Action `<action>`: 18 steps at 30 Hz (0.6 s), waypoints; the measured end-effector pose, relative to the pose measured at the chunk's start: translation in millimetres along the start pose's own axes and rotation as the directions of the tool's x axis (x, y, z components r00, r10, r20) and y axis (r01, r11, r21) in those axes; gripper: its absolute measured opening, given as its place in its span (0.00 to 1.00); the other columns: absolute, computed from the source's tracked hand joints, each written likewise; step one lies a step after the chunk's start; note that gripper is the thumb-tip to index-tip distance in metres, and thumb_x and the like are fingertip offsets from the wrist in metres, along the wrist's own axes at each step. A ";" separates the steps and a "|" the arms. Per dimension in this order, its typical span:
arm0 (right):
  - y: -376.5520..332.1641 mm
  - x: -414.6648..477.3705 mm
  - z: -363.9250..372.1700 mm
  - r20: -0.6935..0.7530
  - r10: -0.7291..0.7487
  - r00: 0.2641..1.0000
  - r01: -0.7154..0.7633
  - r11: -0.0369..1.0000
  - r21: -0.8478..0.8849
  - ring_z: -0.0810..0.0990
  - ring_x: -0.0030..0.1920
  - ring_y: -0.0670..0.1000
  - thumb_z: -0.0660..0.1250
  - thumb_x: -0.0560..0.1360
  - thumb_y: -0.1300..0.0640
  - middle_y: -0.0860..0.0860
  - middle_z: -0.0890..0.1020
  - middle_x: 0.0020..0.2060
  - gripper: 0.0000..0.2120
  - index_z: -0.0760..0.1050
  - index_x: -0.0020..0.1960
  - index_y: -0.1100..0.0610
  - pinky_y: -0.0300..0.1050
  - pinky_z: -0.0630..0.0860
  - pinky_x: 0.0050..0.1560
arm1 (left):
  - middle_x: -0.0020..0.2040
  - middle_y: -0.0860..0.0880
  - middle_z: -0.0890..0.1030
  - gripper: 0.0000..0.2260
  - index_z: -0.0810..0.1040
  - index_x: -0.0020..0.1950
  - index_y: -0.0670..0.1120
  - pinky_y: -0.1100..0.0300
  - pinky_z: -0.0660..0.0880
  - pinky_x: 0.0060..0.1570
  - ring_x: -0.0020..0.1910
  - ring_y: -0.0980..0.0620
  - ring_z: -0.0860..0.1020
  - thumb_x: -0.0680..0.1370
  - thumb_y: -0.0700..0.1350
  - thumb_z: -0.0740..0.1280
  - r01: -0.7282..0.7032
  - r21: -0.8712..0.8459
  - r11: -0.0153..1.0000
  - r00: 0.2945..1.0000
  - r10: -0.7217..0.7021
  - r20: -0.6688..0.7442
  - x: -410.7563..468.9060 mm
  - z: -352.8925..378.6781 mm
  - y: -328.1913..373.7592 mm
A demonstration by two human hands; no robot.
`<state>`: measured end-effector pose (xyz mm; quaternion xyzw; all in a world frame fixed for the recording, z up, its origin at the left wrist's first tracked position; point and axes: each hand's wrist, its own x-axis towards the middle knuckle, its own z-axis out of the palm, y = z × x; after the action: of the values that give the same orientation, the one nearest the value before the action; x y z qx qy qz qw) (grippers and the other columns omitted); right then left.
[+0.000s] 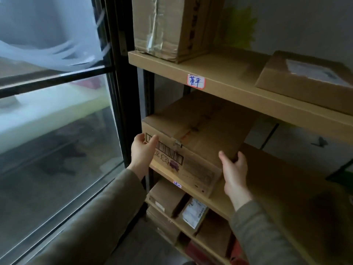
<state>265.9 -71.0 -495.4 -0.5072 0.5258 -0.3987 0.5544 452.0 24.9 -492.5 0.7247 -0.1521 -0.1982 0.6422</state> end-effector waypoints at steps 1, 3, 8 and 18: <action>2.4 0.1 1.9 -0.021 -0.004 1.000 0.004 1.000 -0.004 0.62 0.72 0.55 0.66 0.75 0.53 0.54 0.60 0.74 0.34 0.54 0.76 0.53 0.49 0.63 0.68 | 0.52 0.48 0.77 0.21 0.68 0.66 0.40 0.65 0.72 0.40 0.52 0.49 0.77 0.77 0.48 0.65 0.001 0.013 1.000 1.000 -0.001 0.012 10.4 -1.0 -0.8; 6.2 -1.3 4.1 -0.059 0.006 0.998 -0.005 1.000 0.016 0.62 0.72 0.55 0.65 0.76 0.54 0.53 0.60 0.74 0.31 0.55 0.75 0.51 0.48 0.63 0.67 | 0.50 0.50 0.76 0.20 0.69 0.66 0.40 0.68 0.69 0.33 0.49 0.50 0.77 0.77 0.50 0.65 0.008 0.025 1.000 0.999 -0.009 0.050 29.6 -1.5 -3.0; 7.3 -8.7 19.8 -0.191 0.001 0.982 0.016 0.996 0.084 0.63 0.71 0.54 0.62 0.78 0.53 0.51 0.60 0.74 0.27 0.58 0.75 0.50 0.44 0.64 0.63 | 0.58 0.45 0.76 0.25 0.71 0.65 0.44 0.61 0.74 0.45 0.55 0.48 0.77 0.74 0.59 0.65 -0.002 0.101 0.995 0.991 -0.012 0.135 70.4 -5.1 -8.5; 20.6 -46.7 24.7 -0.337 0.054 0.940 0.016 0.979 0.201 0.70 0.67 0.54 0.63 0.78 0.57 0.53 0.69 0.69 0.24 0.62 0.72 0.52 0.52 0.66 0.69 | 0.52 0.47 0.73 0.20 0.66 0.58 0.44 0.58 0.73 0.43 0.50 0.50 0.75 0.75 0.54 0.66 -0.046 0.079 0.996 0.981 0.031 0.193 49.2 -37.0 -11.2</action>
<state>282.4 -18.5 -508.9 -0.3666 0.5759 -0.5261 0.5072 512.5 35.1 -504.5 0.7252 -0.2351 -0.2479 0.5978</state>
